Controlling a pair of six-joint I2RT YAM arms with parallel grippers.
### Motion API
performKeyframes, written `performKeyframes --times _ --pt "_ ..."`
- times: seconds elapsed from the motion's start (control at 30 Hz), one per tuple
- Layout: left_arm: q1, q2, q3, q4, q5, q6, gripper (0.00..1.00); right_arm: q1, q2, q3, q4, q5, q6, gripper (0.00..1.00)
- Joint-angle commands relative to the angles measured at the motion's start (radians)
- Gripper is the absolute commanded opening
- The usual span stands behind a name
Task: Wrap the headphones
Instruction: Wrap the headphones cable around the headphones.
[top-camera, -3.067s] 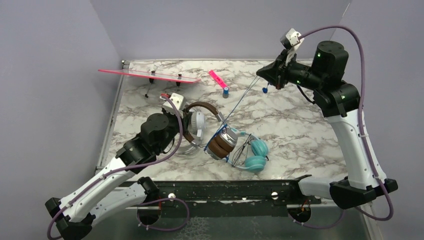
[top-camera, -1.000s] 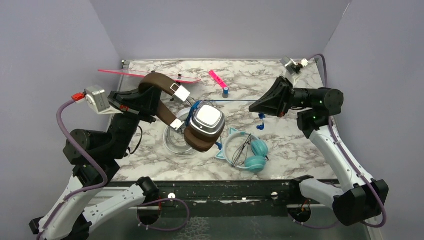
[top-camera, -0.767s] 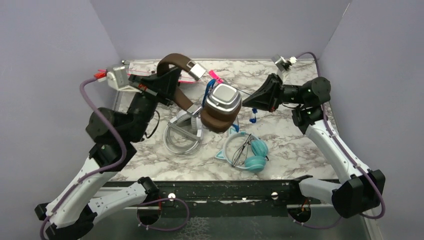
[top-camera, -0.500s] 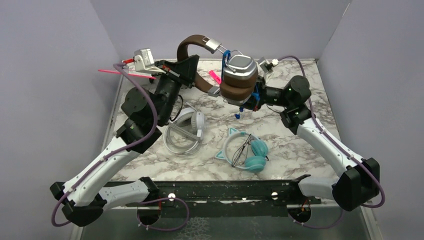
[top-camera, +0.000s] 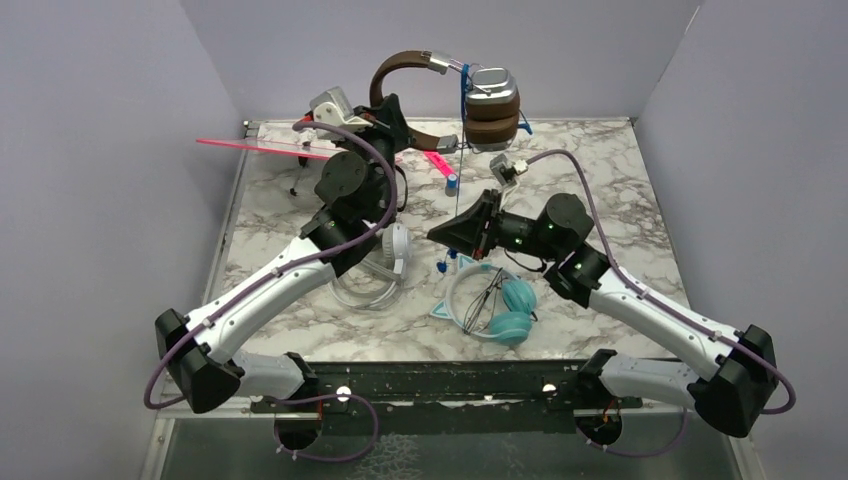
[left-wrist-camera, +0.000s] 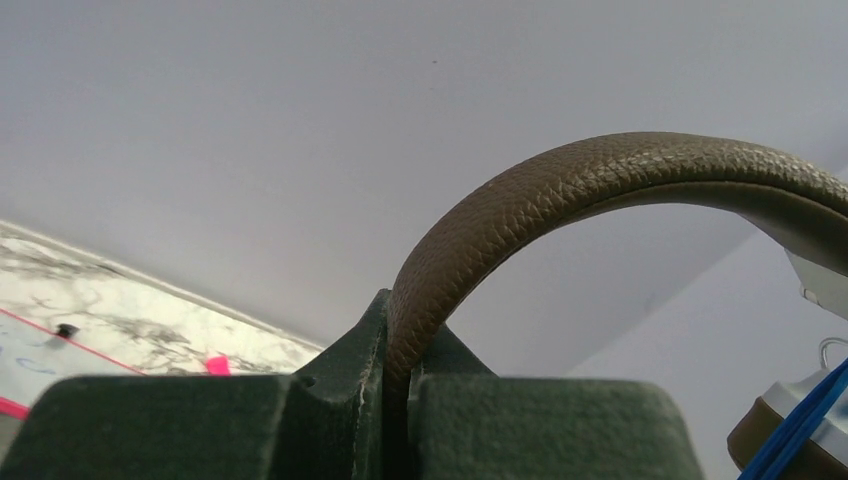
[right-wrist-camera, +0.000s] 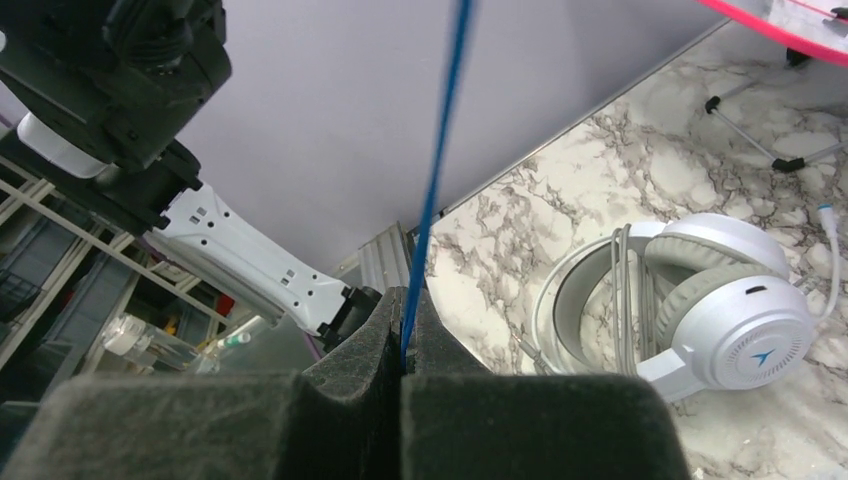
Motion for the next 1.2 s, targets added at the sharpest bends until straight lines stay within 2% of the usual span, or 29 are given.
performKeyframes --times 0.0,0.13,0.27,0.4,0.47,0.6,0.8,1.0,1.17 --pt "-0.002 0.040 0.004 0.243 -0.159 0.120 0.00 0.058 -0.030 0.019 -0.094 0.082 -0.037 0.01" --pt "-0.002 0.073 -0.002 0.270 -0.180 0.266 0.00 0.075 -0.089 0.046 -0.200 0.107 -0.067 0.01" --pt "0.000 0.086 -0.032 0.278 -0.155 0.454 0.00 0.075 -0.129 0.110 -0.396 0.106 -0.143 0.01" --pt "-0.003 0.046 -0.142 0.267 -0.033 0.585 0.00 0.076 -0.087 0.284 -0.704 0.094 -0.289 0.01" --pt "-0.011 0.008 -0.197 0.209 0.042 0.628 0.00 0.076 -0.043 0.397 -0.853 0.111 -0.342 0.01" --pt "-0.032 -0.051 -0.249 0.041 0.087 0.655 0.00 0.076 0.075 0.630 -1.073 0.050 -0.376 0.01" --pt "-0.040 -0.146 -0.295 -0.168 0.268 0.643 0.00 0.075 0.116 0.754 -1.093 0.057 -0.271 0.03" --pt "-0.054 -0.200 -0.296 -0.348 0.405 0.668 0.00 0.076 0.254 0.957 -1.268 0.019 -0.286 0.03" --pt "-0.057 -0.240 -0.283 -0.449 0.489 0.689 0.00 0.075 0.341 1.098 -1.449 0.021 -0.364 0.15"
